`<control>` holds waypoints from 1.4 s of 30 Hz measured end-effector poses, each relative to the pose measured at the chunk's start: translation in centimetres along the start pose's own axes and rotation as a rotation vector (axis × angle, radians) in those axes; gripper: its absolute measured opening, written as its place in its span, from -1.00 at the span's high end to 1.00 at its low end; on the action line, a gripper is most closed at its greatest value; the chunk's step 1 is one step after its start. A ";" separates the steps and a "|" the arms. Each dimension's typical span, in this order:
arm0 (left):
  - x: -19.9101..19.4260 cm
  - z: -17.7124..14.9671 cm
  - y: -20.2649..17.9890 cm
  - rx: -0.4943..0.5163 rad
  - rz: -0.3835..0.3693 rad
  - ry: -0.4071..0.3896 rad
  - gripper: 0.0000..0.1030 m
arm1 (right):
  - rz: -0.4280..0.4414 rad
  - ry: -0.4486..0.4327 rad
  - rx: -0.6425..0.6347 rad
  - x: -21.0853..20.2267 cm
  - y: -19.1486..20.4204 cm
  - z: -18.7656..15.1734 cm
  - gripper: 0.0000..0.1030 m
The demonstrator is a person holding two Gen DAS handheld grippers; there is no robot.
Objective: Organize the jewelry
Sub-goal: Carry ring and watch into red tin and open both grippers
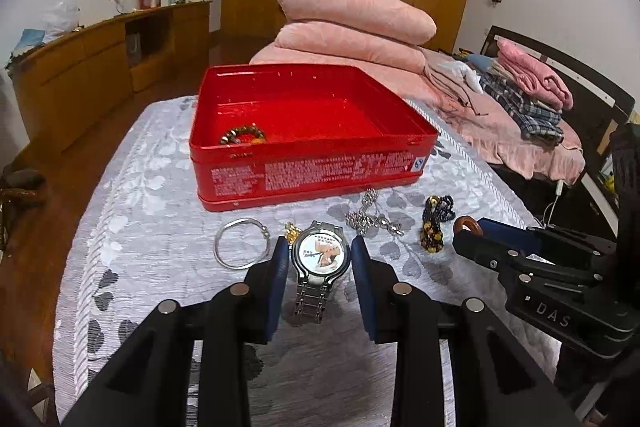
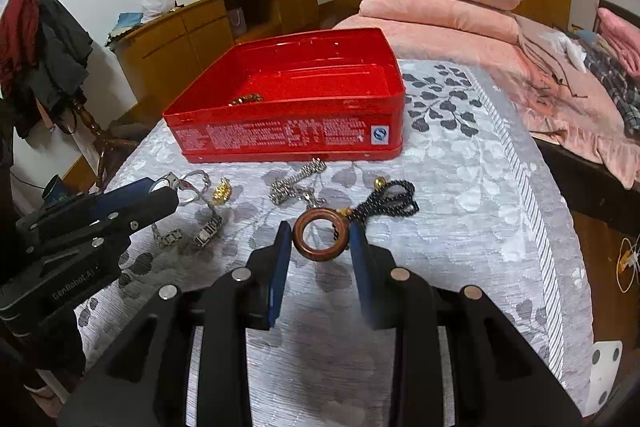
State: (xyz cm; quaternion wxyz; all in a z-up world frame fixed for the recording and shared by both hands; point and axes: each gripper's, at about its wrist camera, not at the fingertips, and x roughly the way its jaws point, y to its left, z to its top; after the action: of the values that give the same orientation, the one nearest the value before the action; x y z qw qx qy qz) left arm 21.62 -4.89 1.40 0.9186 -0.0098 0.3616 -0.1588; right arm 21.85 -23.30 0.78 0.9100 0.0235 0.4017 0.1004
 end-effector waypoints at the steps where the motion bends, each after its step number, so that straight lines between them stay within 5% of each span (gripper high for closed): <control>1: -0.1 0.2 0.1 -0.004 0.001 -0.007 0.39 | 0.002 -0.003 -0.003 -0.1 0.1 0.1 0.44; 25: -2.4 5.0 2.0 -0.053 0.051 -0.163 0.39 | 0.024 -0.101 -0.071 -0.6 2.6 6.2 0.44; 42: 1.3 10.8 3.6 -0.090 0.077 -0.225 0.39 | 0.040 -0.115 -0.025 3.0 1.3 11.3 0.44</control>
State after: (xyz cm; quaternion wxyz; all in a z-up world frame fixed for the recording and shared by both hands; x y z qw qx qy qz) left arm 30.80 -2.88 8.01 0.9574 -0.0549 0.2632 -0.1051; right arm 31.93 -20.95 6.40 0.9295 0.0257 0.3470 0.1224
